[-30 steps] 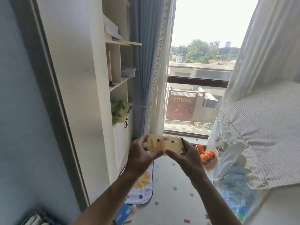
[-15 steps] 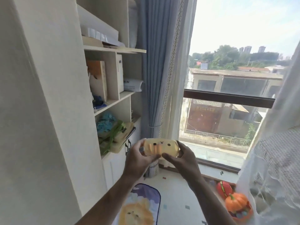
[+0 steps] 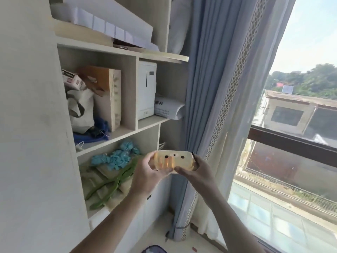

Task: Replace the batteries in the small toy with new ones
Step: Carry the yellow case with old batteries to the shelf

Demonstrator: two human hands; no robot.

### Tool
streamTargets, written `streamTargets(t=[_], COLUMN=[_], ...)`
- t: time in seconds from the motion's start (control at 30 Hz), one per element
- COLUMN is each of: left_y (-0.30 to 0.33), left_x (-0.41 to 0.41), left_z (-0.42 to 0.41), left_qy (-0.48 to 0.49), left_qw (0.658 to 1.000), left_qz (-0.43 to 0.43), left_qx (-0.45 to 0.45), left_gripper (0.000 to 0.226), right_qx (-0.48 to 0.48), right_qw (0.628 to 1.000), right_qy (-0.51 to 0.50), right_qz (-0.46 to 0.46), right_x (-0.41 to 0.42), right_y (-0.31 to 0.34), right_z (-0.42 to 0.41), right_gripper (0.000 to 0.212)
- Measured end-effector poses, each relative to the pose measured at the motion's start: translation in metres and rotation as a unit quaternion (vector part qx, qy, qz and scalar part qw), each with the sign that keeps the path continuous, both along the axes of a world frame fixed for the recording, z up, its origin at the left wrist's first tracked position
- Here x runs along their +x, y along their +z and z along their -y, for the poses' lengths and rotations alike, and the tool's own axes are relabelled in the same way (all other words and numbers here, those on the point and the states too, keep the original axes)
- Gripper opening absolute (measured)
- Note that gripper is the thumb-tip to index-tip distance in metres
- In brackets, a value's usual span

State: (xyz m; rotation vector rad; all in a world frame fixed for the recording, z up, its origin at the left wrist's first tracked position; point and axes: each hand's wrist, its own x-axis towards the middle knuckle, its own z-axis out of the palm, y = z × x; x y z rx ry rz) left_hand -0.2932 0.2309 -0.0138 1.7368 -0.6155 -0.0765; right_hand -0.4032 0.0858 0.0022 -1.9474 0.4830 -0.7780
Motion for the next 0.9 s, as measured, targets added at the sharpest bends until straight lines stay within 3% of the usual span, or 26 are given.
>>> streamTargets(t=[0.33, 0.57, 0.73, 0.9], left_y=[0.007, 0.007, 0.007, 0.0], left_x=[0.117, 0.189, 0.237, 0.28], left_z=[0.136, 0.196, 0.215, 0.227], left_qy=[0.142, 0.267, 0.313, 0.343], left_qw=[0.99, 0.962, 0.95, 0.939], left_qz=[0.002, -0.012, -0.003, 0.018], left_qx=[0.027, 0.052, 0.022, 0.016], left_gripper=[0.089, 0.088, 0.063, 0.035], right_qx=[-0.014, -0.066, -0.061, -0.052], right_qw=[0.992, 0.967, 0.944, 0.925], right_qy=[0.118, 0.23, 0.311, 0.368], right_qz=[-0.04, -0.084, -0.088, -0.073], right_x=[0.165, 0.285, 0.348, 0.411], right_y=[0.002, -0.001, 0.018, 0.012], right_z=[0.161, 0.232, 0.25, 0.256], right_gripper=[0.032, 0.08, 0.043, 0.038])
